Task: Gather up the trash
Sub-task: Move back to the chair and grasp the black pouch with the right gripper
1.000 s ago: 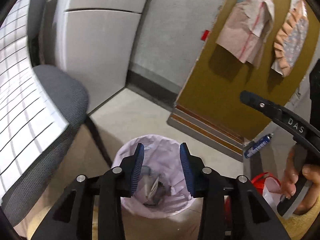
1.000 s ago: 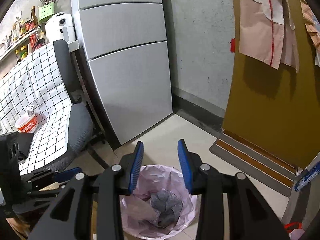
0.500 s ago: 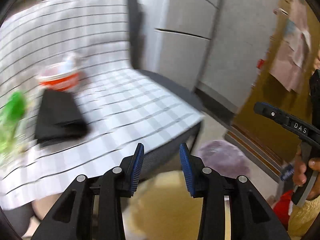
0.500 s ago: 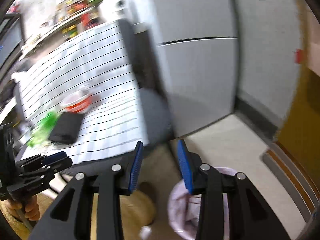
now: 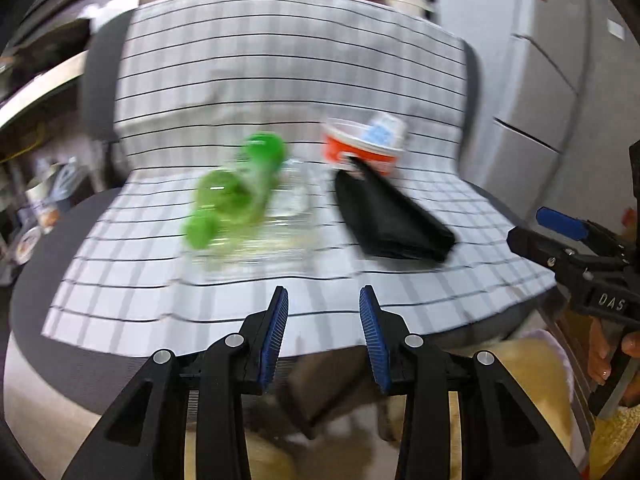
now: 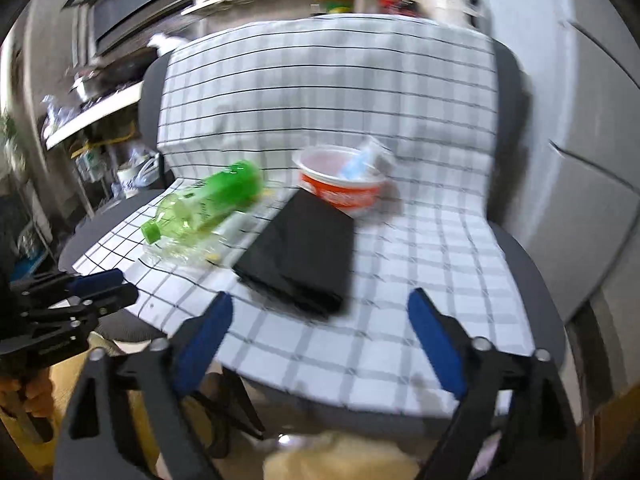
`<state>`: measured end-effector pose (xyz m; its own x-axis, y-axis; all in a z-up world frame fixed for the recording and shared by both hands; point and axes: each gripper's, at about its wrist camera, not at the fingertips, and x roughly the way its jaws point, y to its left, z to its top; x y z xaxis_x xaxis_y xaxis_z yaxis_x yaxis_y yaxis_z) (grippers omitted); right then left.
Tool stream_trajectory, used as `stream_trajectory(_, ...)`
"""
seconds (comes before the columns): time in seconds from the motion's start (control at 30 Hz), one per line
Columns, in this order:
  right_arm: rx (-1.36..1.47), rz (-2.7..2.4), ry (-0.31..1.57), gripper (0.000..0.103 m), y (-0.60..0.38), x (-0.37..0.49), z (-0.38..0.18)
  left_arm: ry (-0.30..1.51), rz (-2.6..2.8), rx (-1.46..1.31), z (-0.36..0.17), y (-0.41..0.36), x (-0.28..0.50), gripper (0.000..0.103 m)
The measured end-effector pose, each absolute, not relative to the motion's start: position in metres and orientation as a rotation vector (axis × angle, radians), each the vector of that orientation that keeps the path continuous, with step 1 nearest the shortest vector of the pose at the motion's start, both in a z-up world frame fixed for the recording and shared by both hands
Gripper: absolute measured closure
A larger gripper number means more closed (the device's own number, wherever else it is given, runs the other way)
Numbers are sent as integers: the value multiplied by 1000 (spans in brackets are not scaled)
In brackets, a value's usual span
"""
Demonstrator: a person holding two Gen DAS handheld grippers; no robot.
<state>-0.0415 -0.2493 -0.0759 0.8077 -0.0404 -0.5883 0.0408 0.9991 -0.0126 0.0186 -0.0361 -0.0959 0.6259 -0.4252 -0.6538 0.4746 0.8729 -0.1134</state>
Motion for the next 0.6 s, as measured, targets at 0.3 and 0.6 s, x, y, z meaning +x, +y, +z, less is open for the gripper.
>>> stream_trajectory(0.3, -274, -70, 764, 11, -184, 46, -115, 758, -467, -31, -106, 0, 37, 64)
stream_trajectory(0.6, -243, -116, 865, 19, -192, 73, -148, 785, -472, -61, -119, 8, 45, 64)
